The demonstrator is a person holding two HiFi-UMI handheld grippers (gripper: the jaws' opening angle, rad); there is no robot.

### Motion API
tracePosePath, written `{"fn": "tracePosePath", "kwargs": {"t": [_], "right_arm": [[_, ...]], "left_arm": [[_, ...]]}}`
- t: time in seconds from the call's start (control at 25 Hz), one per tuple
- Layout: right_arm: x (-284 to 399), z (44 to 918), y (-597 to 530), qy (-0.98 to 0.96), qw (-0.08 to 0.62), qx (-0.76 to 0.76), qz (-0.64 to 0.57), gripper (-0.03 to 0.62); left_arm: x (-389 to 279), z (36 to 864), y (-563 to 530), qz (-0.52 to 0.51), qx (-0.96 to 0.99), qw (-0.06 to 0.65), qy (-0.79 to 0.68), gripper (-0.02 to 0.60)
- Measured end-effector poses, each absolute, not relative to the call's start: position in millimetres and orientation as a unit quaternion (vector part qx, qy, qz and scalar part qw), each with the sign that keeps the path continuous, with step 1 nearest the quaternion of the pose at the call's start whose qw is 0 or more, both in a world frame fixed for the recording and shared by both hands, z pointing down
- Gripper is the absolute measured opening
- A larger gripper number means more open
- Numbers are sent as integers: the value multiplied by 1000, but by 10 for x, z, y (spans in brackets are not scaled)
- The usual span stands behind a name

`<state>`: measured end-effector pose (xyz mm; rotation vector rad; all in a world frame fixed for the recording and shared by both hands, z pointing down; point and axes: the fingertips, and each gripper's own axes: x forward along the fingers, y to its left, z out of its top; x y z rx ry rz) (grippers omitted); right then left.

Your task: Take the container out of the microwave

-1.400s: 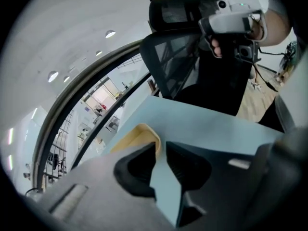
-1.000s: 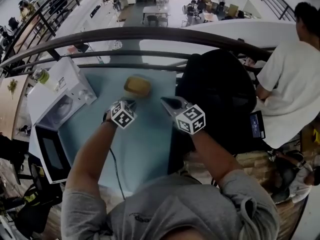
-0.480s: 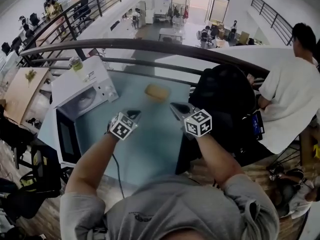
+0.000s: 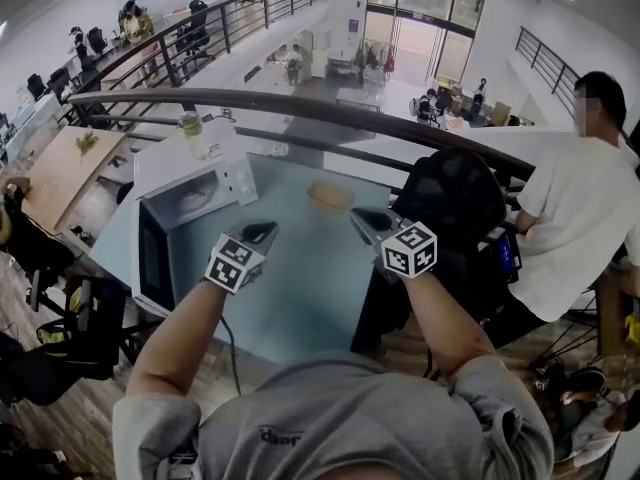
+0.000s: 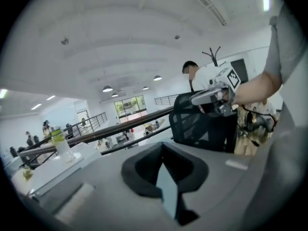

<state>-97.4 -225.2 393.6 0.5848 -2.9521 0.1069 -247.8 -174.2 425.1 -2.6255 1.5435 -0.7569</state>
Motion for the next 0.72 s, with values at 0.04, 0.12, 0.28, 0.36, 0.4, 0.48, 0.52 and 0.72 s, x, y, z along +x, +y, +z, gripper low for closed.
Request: {"fn": "tracePosePath", "kwargs": {"t": [0.04,0.12,0.28,0.36,0.4,0.48,0.52,0.72], "right_arm": [[-947,3896,-2239,-980,63,185,31,6],[-907,3823,-2258,-984,59,165,19,6],[-806,3699,-2393,-991,48,125,9,6],[-769,3657,-2437,-994,39,105,4,6],[-760,3643,-2455,-995,34,95,3,6],[-756,3624,-2489,-997,26,77,2,6],[-759,3611,-2502,-997,22,69,1,6],[-756,3502,-2514,-999,7,33,-3,6]], "left_arm": [[-2454,4194,-1676,-235,-832,1,502,24],[-2406,4094,-1581,-227,-820,0,526,23],[-2253,3950,-1490,-209,-792,-6,573,24],[-2166,3903,-1464,-199,-780,-12,594,23],[-2129,3878,-1452,-192,-773,-16,604,25],[-2073,3828,-1437,-179,-761,-20,623,25],[-2054,3798,-1428,-177,-755,-20,631,25],[-1962,3565,-1319,-183,-726,-4,663,25]]}}
